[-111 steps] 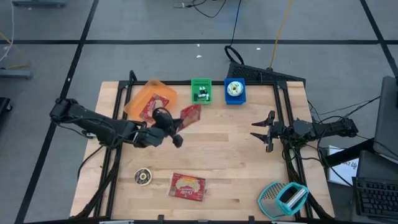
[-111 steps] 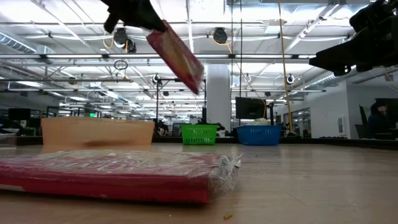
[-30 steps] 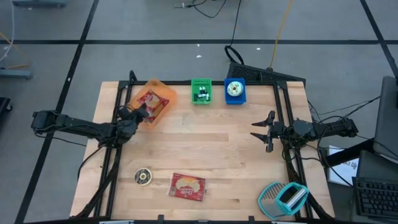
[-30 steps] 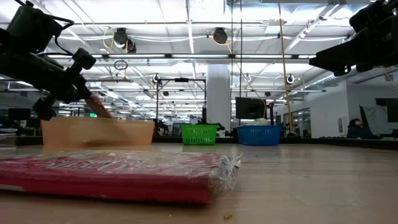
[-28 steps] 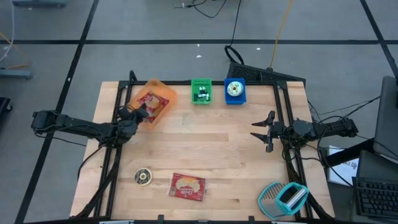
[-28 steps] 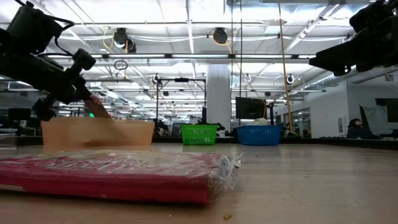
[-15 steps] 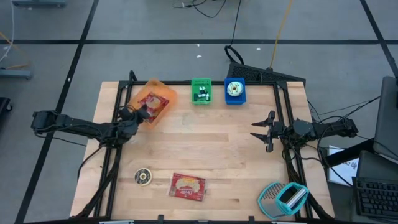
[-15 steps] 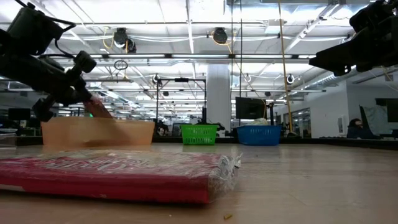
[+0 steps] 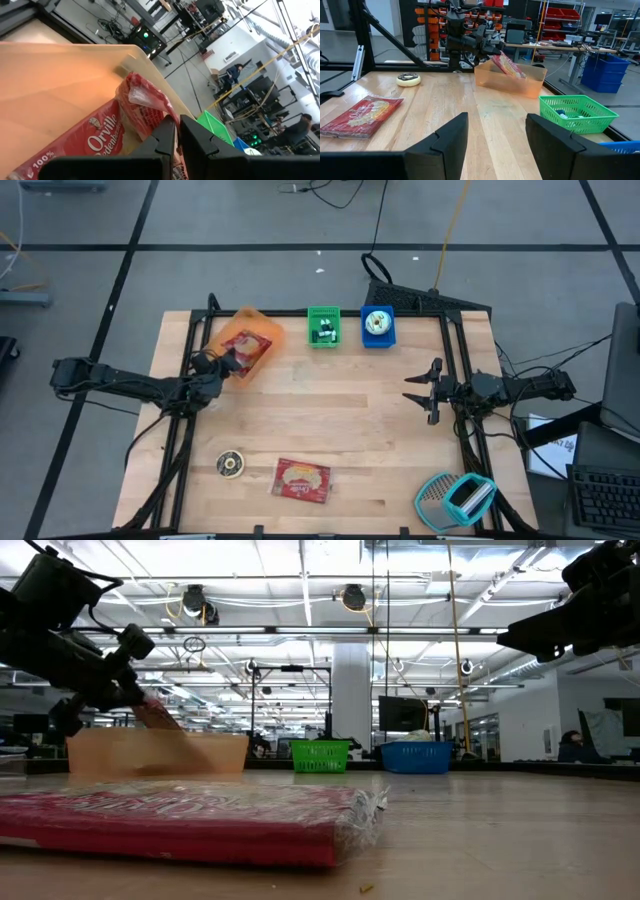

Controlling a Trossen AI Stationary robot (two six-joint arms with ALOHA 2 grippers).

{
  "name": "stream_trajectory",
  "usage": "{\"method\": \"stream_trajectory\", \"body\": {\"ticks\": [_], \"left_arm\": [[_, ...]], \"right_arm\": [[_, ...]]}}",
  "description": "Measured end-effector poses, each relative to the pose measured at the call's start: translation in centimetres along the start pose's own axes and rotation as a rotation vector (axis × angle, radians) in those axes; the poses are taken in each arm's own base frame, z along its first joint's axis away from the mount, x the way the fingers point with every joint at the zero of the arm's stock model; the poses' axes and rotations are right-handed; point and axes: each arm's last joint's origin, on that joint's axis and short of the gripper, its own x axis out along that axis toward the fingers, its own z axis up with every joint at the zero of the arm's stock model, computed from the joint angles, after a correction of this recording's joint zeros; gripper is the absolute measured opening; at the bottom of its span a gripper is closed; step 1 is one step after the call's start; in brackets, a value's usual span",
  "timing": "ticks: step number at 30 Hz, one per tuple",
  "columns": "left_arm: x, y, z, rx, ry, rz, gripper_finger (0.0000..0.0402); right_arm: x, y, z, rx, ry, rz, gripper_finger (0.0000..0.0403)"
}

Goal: Pick & Place Food Item
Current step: Put the red popcorn bag into the orange bin

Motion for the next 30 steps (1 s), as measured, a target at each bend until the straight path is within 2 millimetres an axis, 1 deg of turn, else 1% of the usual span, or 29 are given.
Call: {"method": "stream_trajectory", "body": {"ticks": [3, 5, 10, 13, 18, 24, 30], "left_arm": [[0.0, 0.0, 0.0, 0.000, -0.015, 0.005, 0.0029], [0.0, 0.0, 0.1, 0.001, -0.021, 0.006, 0.0041], [0.0, 0.0, 0.1, 0.009, -0.023, 0.007, 0.0101], [0.0, 0.0, 0.1, 0.046, -0.017, 0.005, 0.0139], [0.0, 0.0, 0.1, 0.058, -0.022, 0.006, 0.0181], [0.0, -0.8, 0.4, 0.088, -0.038, -0.034, 0.0207], [-0.1, -2.2, 0.9, 0.133, -0.046, -0.113, 0.0209]], "right_arm": [[0.0, 0.0, 0.0, 0.000, 0.000, 0.000, 0.0187], [0.0, 0.0, 0.0, 0.000, 0.000, 0.000, 0.0187], [0.0, 0.0, 0.0, 0.000, 0.000, 0.000, 0.0187], [0.0, 0.0, 0.0, 0.000, 0.000, 0.000, 0.0187], [0.0, 0.0, 0.0, 0.000, 0.000, 0.000, 0.0187], [0.0, 0.0, 0.0, 0.000, 0.000, 0.000, 0.0187], [0.0, 0.0, 0.0, 0.000, 0.000, 0.000, 0.0187]]}}
